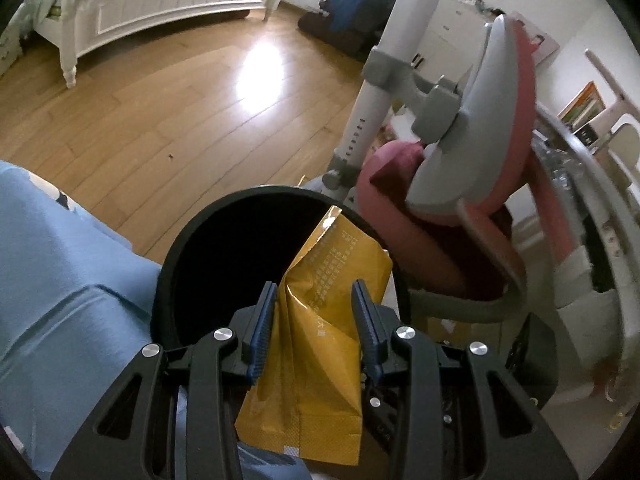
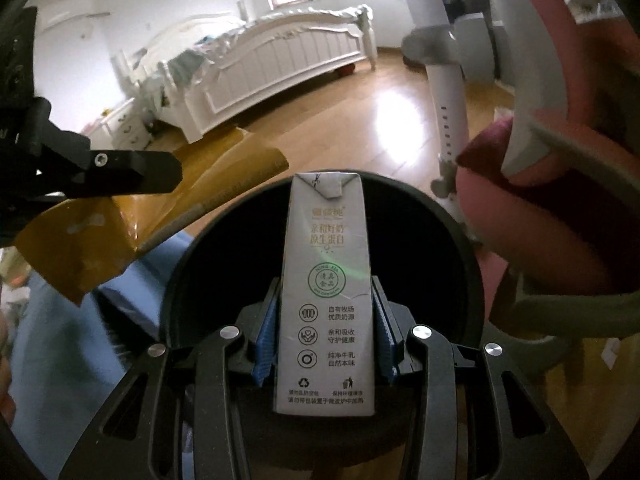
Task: Collect trash
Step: 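Carry both items over the black bin and open both tools to drop them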
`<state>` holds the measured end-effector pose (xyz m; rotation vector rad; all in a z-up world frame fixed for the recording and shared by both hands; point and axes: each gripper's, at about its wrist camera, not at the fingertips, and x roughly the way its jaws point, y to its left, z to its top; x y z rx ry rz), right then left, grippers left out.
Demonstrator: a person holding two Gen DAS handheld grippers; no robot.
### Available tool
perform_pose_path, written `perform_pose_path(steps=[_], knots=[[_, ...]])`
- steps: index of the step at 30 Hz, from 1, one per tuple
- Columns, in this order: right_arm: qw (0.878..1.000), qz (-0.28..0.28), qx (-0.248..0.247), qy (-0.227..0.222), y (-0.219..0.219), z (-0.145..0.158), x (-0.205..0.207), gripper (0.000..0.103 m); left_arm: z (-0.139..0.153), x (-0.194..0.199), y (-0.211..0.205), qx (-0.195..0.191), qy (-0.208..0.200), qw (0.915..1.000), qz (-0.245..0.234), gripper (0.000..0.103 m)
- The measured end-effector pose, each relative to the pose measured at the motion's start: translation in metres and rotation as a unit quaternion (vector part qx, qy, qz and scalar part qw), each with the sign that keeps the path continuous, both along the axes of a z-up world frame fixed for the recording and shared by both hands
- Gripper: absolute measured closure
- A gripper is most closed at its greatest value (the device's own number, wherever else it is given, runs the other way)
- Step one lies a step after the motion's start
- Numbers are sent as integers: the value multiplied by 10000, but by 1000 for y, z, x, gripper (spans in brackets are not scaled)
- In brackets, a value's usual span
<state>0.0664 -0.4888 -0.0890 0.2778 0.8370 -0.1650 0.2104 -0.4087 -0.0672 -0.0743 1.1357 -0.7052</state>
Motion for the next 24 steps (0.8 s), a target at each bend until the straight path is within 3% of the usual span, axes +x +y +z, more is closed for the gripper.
perform_pose_path(steps=[14,17,24], knots=[[9995,0,298,140,-6,-24,8,58,-28,13,-23,216,244,9994,-85,60],[9994,-82,343,42,-9,-22,4,39,-26,16,-21,177,261,9995,-23,33],[9992,-156,369,-4,-7,-6,-9,37,2,-1,-6,-106,-61,9999,-57,19]])
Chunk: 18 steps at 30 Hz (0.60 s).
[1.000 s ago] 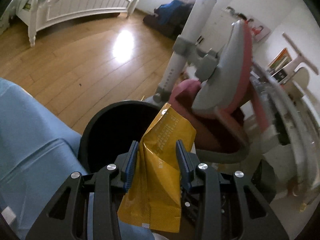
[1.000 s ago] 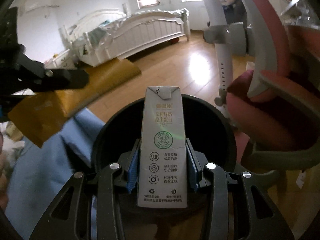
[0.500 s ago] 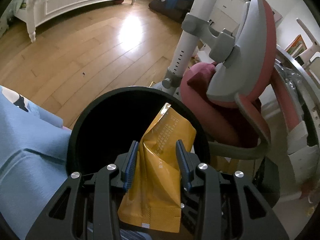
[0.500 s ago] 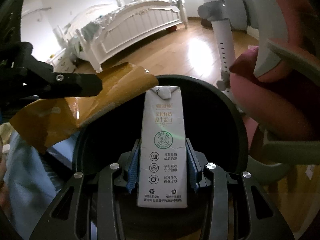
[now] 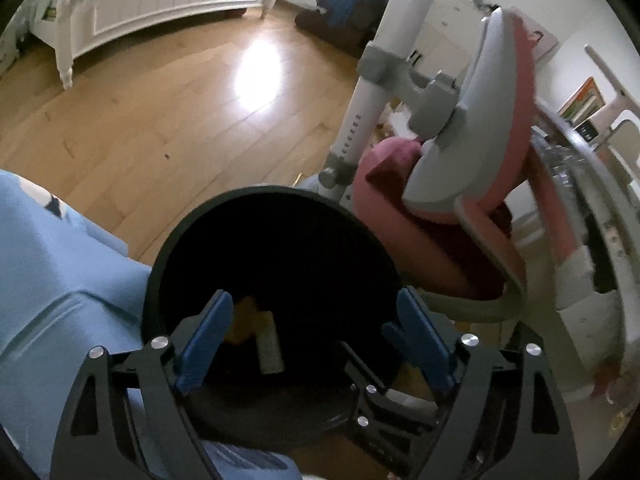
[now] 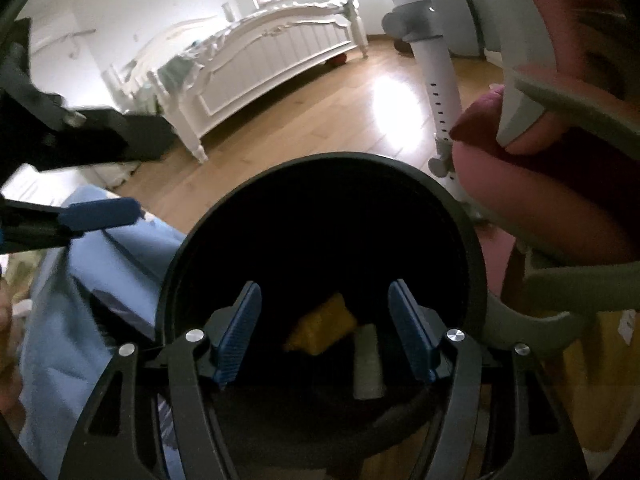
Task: Collect trash
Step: 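Carry both items over the black bin and open both tools to drop them, then grasp the orange snack bag with the left tool while the right tool grasps the red Wangzai milk box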
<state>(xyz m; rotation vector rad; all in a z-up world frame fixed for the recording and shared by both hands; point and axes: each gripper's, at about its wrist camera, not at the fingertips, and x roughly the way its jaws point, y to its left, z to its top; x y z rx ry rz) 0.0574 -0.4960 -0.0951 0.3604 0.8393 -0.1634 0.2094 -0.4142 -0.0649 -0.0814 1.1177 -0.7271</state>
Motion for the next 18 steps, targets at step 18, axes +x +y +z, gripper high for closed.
perform_pose_path(steps=[18], knots=[[9638,2457,-304,-991,218,139,2,33,104,-111,268,-69,-1776,9724,1510,17]])
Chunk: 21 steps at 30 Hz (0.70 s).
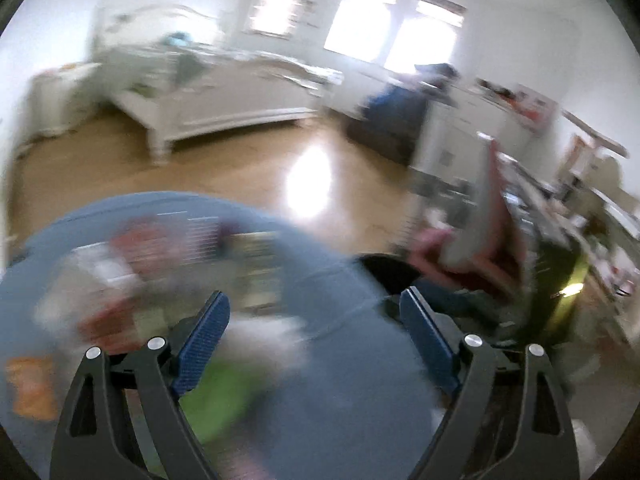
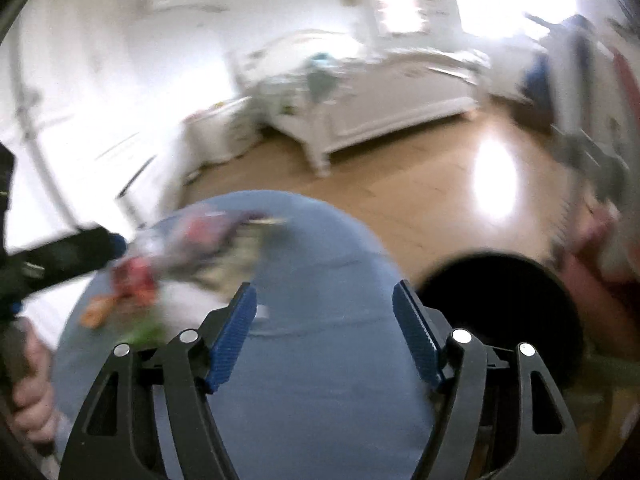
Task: Collect trash
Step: 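Grasp the orange snack bag with the left tool while the right tool grasps the red Wangzai milk box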
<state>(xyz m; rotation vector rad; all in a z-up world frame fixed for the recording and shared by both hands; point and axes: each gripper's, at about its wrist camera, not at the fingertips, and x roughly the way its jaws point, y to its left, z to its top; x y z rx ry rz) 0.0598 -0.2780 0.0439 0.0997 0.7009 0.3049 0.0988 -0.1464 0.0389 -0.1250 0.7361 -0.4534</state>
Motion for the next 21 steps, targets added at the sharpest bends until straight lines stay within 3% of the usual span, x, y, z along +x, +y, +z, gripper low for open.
perform_pose_path(steps=[3,6,11,16,17,18,21], knots=[[9972,747,-25,80,62,10,3,33,-12,-6,67,213,107,9959,875,17],[9912,1295,-223,135,118,12,8,33,-32,-8,122,577,213,9854,1590,17],[9829,1623,-792,348,187,-6,21,33,-71,10,169,711,801,9740,1995,17],[9775,1336,-1438,773,213,-36,43,33,-97,30,184,700,1102,9739,1859,18],[9767,1329,-1474,819,215,-40,45,38,-98,32,187,661,1137,9742,1834,23],[9758,1326,-1497,884,216,-43,46,50,-96,33,189,601,1106,9752,1819,36],[9769,1341,-1365,947,214,-46,49,52,-98,31,196,707,1054,9760,1768,55]])
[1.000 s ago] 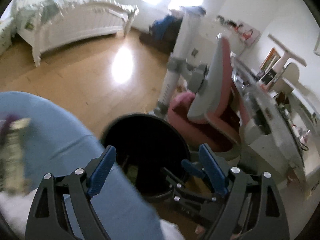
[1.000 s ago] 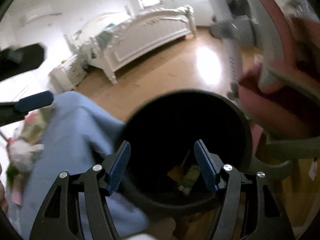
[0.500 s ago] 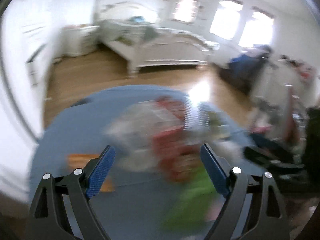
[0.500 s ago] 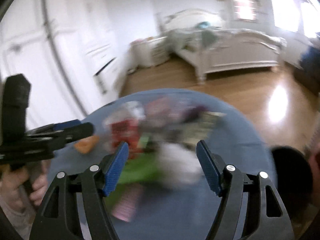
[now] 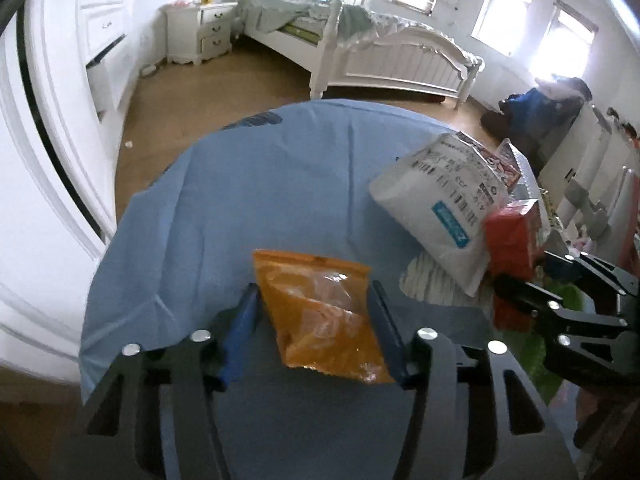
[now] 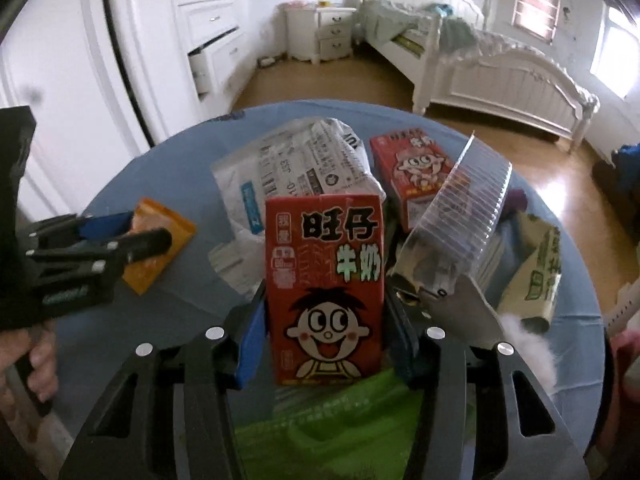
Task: Collect trash
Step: 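Grasp the orange snack bag with the left tool while the right tool grasps the red Wangzai milk box, then carry both items to the black bin and open both tools to drop them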
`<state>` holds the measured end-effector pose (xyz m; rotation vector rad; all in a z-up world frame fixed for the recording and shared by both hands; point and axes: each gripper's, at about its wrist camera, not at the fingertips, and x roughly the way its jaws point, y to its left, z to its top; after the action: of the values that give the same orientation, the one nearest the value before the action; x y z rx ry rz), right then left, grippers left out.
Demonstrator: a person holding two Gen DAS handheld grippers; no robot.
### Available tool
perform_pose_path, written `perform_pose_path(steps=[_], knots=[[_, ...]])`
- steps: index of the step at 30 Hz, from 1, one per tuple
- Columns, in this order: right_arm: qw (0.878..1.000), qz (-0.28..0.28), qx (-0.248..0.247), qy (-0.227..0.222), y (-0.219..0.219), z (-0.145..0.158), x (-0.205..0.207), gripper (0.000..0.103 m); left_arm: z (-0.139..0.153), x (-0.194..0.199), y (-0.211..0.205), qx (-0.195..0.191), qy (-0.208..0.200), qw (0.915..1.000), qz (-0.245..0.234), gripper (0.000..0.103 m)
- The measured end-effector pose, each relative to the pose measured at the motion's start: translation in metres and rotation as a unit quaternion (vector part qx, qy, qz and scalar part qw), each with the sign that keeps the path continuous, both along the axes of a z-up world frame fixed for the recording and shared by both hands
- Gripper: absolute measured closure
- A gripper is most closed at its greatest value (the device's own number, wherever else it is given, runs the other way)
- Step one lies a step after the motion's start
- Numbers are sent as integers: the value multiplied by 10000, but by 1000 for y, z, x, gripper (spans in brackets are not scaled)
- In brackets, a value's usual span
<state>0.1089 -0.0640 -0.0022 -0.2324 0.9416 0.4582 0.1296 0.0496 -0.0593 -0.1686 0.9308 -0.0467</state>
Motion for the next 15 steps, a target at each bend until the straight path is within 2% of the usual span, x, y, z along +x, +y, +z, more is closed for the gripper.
perform_pose_path(steps=[2,4,9,12,15], knots=[[9995,15,318,23,-4,5,-3,52,-1,4,5,57,-6,9999,-100,61],[9976,39,686,-94,-13,18,-12,52,0,-10,12,-160,-72,9997,-155,66],[9865,-103,1491,-663,-55,66,-37,52,38,-31,-5,-525,-740,9950,-424,67],[9795,-410,1666,-1060,-93,86,-49,52,68,-38,-28,-743,-1061,9888,-743,67],[9734,-911,1517,-1456,-136,97,-53,52,94,-38,-71,-781,-1296,9808,-1229,67]])
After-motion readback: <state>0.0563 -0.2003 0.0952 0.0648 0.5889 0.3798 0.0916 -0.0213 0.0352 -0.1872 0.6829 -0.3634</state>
